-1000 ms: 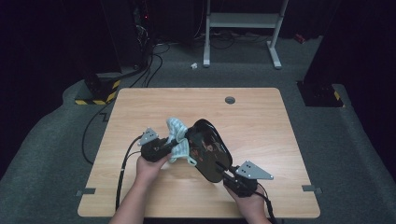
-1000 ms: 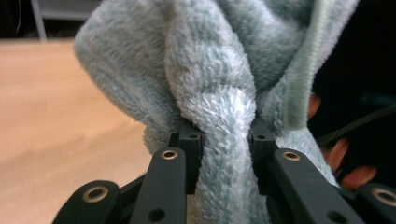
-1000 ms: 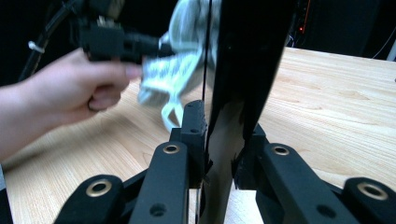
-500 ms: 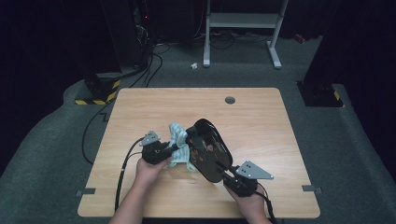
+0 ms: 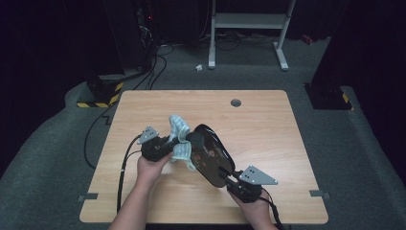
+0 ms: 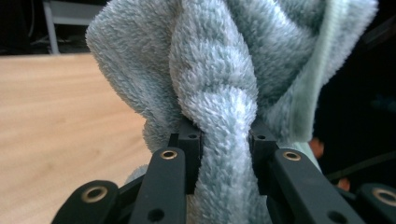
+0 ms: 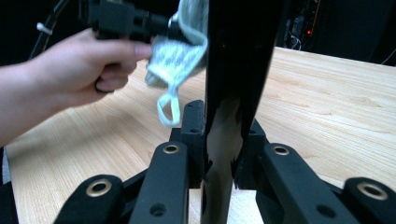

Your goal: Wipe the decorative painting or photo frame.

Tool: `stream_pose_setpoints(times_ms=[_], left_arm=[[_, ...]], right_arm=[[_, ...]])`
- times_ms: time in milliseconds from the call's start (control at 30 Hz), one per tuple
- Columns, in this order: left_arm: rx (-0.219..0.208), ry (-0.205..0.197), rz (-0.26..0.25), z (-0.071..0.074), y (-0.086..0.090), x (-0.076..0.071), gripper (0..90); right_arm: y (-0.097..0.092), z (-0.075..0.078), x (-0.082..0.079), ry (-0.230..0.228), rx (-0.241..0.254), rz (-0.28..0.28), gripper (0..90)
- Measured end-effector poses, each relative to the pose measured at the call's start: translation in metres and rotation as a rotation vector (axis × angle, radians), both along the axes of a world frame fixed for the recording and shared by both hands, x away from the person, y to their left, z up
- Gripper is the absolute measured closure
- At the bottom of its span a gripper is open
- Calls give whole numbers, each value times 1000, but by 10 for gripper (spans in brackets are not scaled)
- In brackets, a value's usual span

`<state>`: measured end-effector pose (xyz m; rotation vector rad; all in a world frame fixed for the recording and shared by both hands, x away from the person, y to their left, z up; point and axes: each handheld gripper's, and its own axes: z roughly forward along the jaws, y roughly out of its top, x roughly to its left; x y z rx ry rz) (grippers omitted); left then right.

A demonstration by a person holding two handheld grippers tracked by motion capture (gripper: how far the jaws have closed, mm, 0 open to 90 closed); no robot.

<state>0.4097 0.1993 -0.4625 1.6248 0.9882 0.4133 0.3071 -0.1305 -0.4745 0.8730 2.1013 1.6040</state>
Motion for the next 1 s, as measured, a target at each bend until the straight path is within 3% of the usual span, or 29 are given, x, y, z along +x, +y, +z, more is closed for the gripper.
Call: stream_pose_setpoints(times_ms=[100,267,567,833,933,1000], left_arm=[[24,22,2,2,-2,8,731],[95,90,-38,-15,-9,14,734],[144,148,-81,-49,-14,-3,741],[249,160,-129,-63,-25,-12,741],[237,160,-129,-63,-23,-12,740],[203,154,-123,-61,-19,-10,740]], right_arm=[[0,0,0,-9,-3,12,775],[-1,-1,0,-12,-4,10,776],[1,-1,-1,-19,-5,7,777],[0,-1,0,-9,5,-6,776],[0,-2,0,-8,6,-4,776],[0,-2,-1,-12,4,-4,776]])
